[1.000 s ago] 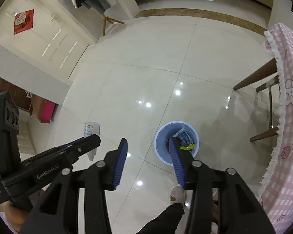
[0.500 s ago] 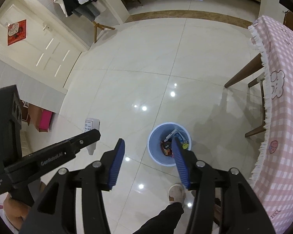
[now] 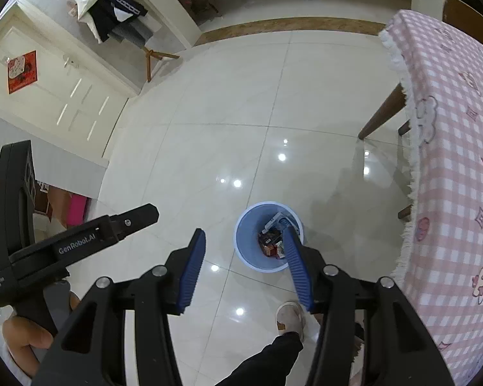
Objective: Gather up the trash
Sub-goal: 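Open the left tool to drop the bottle into the bin, then grasp the clear wrapper with the left tool, then grasp the teal toothbrush package with the right tool while the left tool holds the wrapper, then carry the wrapper and teal package over the blue bin and release both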
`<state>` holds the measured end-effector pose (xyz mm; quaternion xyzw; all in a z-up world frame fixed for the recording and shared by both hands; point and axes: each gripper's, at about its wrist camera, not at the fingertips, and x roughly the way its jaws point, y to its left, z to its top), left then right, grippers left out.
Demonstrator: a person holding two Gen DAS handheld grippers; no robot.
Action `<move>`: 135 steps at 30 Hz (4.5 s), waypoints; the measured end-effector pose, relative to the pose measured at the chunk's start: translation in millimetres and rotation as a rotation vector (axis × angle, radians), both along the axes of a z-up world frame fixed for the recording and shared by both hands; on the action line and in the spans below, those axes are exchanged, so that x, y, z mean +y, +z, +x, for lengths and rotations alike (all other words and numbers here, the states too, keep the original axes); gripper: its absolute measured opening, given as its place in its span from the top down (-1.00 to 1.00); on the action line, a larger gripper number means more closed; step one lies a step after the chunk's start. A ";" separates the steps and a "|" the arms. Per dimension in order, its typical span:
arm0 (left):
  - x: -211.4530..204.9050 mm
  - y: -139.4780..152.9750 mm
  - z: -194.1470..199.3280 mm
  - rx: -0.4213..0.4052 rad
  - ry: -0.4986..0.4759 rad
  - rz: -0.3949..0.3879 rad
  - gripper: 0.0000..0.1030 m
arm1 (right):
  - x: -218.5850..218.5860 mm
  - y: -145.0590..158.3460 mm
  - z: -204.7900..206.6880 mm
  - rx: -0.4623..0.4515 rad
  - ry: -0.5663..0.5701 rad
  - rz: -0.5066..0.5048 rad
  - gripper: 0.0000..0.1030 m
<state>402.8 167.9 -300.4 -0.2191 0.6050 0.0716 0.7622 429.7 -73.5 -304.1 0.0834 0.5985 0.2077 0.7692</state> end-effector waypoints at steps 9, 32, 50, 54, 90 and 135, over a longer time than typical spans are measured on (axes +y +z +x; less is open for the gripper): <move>-108.6 15.0 25.3 -0.033 -0.172 0.034 -0.19 | -89.3 8.7 1.6 -0.024 -0.120 0.016 0.03; -573.5 -12.1 40.5 -0.131 -1.017 -0.014 -0.19 | -524.3 -10.4 -75.4 -0.015 -0.797 -0.116 0.02; -659.0 -51.4 41.0 -0.171 -1.216 0.210 0.41 | -590.8 -39.0 -66.1 0.008 -0.886 -0.029 0.01; -654.4 -45.2 54.4 -0.145 -1.137 0.105 0.77 | -587.6 -33.9 -60.6 -0.012 -0.849 -0.042 0.01; -446.4 -8.7 96.8 -0.122 -0.503 -0.160 0.79 | -422.0 -56.8 69.6 -0.074 -0.079 -0.354 0.58; 58.5 0.4 -49.1 -0.124 0.095 -0.115 0.79 | 102.1 -27.8 -6.6 -0.005 0.282 -0.019 0.78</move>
